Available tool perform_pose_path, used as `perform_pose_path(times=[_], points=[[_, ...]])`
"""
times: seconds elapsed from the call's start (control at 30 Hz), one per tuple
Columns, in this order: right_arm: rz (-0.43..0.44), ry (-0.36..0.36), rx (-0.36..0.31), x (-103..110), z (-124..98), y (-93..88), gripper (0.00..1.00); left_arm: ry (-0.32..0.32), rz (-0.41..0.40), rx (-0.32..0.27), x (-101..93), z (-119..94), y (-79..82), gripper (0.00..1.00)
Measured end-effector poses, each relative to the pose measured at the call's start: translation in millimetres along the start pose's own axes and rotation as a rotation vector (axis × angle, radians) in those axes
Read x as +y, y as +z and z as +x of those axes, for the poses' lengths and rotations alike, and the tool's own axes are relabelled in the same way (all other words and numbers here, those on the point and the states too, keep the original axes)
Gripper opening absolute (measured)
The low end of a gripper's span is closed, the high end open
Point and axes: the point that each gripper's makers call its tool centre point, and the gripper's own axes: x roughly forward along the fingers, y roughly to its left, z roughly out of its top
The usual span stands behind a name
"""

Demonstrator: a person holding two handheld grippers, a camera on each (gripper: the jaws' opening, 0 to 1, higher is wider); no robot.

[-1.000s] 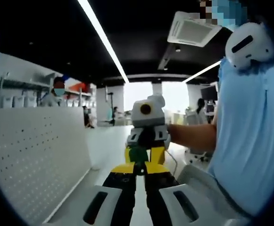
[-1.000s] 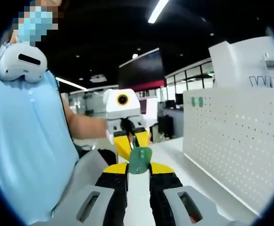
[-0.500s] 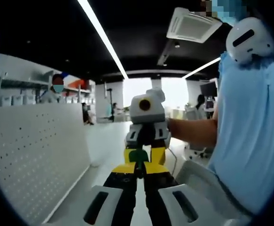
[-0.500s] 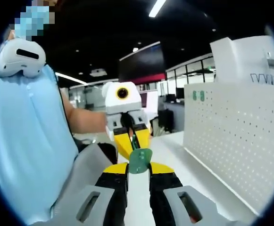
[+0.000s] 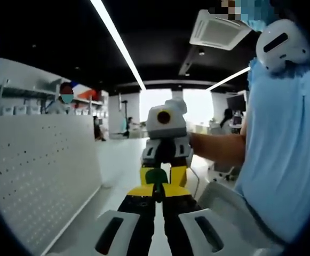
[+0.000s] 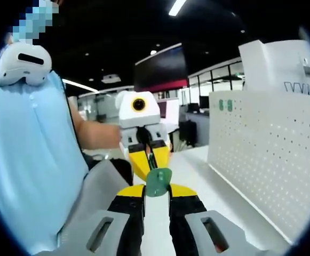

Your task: Insert the hook assembly into the mounting plate slot until the hook locks in place.

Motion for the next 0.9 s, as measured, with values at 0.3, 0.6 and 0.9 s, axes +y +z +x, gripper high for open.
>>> perform_pose_path(times=[0.3, 0.6, 0.9], points=[[-0.002, -0.003, 0.003, -1.5, 0.8, 0.4, 0.15, 0.017, -0.015, -0.019, 2.2, -0.6, 0.0, 0.03], [-0.012, -0.011, -0.003, -3.5, 1.5, 3.3, 0.18, 0.040, -0.023, -0.039, 5.2, -2.6, 2.2, 0.03], [-0.007, -0.041, -0.011, -7.9, 0.8, 5.7, 0.32, 0.062, -0.023, -0.041, 9.3, -7.5, 3.3, 0.03]])
